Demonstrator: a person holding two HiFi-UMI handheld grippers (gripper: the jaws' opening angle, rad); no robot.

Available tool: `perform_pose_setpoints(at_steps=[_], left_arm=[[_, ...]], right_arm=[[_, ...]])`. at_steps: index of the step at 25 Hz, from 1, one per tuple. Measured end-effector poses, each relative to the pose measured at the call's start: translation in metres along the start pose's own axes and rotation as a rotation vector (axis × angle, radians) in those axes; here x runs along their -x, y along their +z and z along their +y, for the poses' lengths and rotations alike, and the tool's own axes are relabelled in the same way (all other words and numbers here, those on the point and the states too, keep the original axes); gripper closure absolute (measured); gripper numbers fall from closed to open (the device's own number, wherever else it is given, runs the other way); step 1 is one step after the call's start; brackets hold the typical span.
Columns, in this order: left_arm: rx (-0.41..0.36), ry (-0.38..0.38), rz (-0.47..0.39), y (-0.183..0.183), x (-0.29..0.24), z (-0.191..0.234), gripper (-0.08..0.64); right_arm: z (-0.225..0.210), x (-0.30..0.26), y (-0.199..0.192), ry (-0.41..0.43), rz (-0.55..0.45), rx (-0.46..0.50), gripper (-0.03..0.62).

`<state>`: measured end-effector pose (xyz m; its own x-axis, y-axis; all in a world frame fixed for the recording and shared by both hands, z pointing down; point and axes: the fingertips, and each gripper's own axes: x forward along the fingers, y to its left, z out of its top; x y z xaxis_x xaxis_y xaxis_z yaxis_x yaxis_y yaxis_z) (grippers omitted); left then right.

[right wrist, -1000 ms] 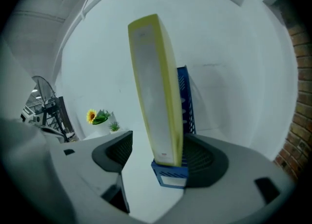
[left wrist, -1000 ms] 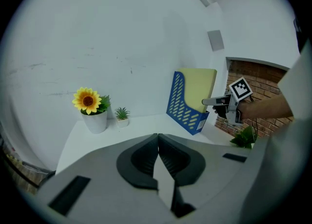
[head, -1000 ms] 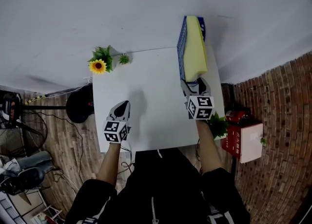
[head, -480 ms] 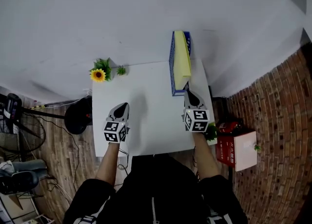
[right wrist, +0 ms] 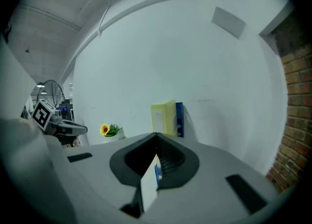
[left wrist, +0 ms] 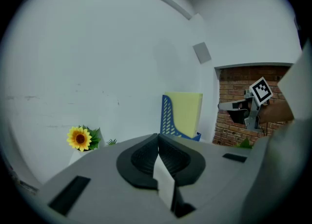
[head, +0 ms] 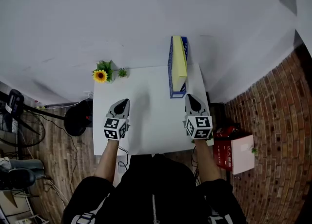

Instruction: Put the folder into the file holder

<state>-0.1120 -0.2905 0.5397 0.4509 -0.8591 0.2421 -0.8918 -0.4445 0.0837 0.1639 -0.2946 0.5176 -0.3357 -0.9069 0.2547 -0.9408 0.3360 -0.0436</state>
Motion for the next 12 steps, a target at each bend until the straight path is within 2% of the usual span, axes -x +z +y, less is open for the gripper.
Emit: perform_pose_setpoints(at_steps=[6, 12], left_arm=[[-0.033, -0.017, -0.06, 0.027, 0.009, -0.015, 0.537], [-0.031, -0.031, -0.083, 0.035, 0.019, -0.031, 0.537]], right_arm=[[0.016, 0.027, 0.012, 0.014, -0.039, 0.019, 0.583], [0.018, 0.039, 0.003, -0.001, -0.026, 0.032, 0.583]])
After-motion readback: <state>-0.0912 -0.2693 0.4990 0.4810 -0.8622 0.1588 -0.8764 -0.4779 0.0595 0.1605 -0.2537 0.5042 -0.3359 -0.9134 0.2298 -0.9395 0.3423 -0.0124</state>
